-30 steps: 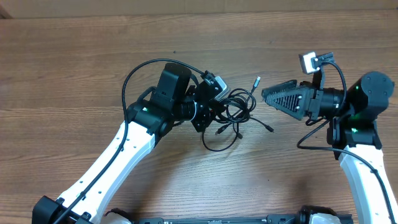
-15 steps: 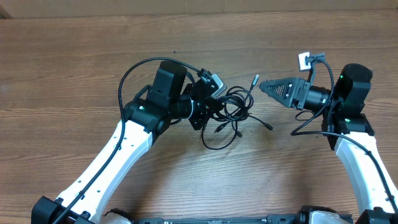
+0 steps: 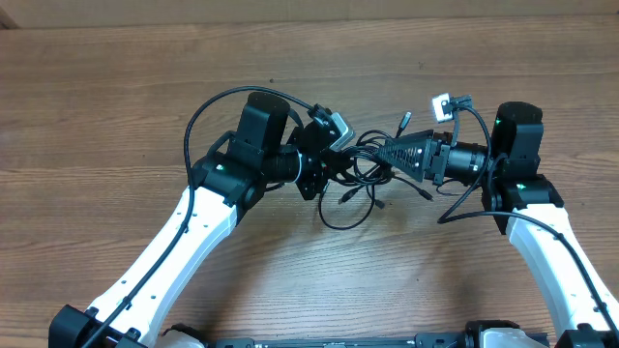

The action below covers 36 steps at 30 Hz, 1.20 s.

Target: Untangle cables

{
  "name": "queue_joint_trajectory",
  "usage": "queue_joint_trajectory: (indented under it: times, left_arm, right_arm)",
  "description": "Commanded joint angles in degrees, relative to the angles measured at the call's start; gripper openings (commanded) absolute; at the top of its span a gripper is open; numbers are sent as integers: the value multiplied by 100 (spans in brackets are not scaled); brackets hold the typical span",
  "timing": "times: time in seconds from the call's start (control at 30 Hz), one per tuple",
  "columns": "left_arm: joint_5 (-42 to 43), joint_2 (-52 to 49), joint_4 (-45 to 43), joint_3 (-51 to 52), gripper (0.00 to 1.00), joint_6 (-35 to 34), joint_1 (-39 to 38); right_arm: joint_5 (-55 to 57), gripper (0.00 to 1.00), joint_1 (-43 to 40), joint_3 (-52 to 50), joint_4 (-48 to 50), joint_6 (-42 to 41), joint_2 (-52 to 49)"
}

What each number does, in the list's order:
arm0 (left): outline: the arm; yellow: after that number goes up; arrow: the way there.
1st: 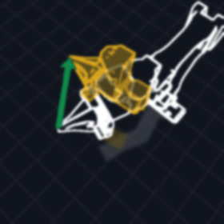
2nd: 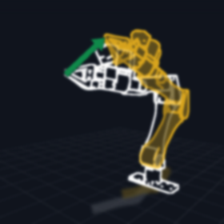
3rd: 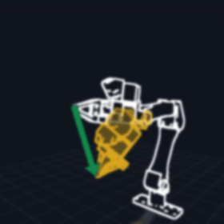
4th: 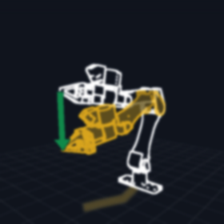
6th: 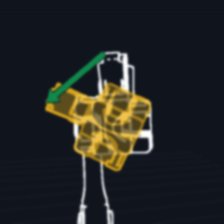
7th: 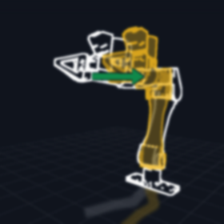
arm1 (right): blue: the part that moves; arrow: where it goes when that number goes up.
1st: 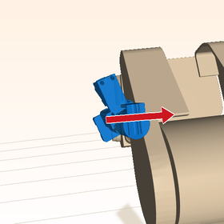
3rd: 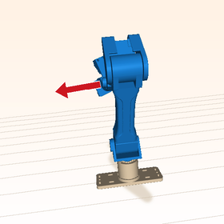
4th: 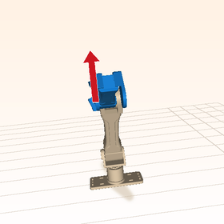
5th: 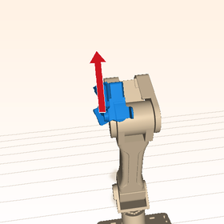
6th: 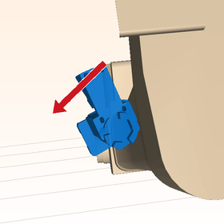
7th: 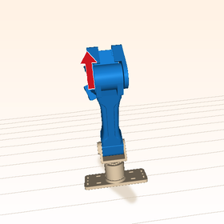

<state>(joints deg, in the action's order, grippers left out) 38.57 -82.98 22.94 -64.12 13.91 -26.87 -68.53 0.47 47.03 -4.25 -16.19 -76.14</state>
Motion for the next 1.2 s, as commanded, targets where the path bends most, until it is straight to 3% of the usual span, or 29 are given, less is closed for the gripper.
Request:
queue_joint_trajectory:
  times: [0.0,0.13,0.43,0.5,0.53,0.7,0.9,1.1,1.17]
  left_arm:
    - [199,136,-52,-66,4,90,-20]
    - [199,136,-61,-66,4,87,-22]
    - [197,136,-101,-66,4,81,-22]
    - [195,136,-125,-66,12,-28,-22]
    - [199,136,-179,-66,4,-142,-22]
    - [199,136,-223,-66,4,-197,-39]
    - [190,136,-210,-66,4,-192,-92]
    - [11,136,-144,-66,4,-190,-92]
    - [-157,136,-61,-66,4,-190,-90]
  right_arm:
    - [170,41,22,50,24,151,9]
    - [254,33,22,50,-44,151,9]
    - [251,32,24,24,-262,157,9]
    - [251,33,35,24,-308,173,9]
    - [251,33,85,24,-317,184,9]
    - [273,34,367,24,-319,452,9]
    - [553,22,444,24,-323,448,9]
    - [553,22,428,24,-326,448,9]
    - [553,30,428,24,-323,450,9]
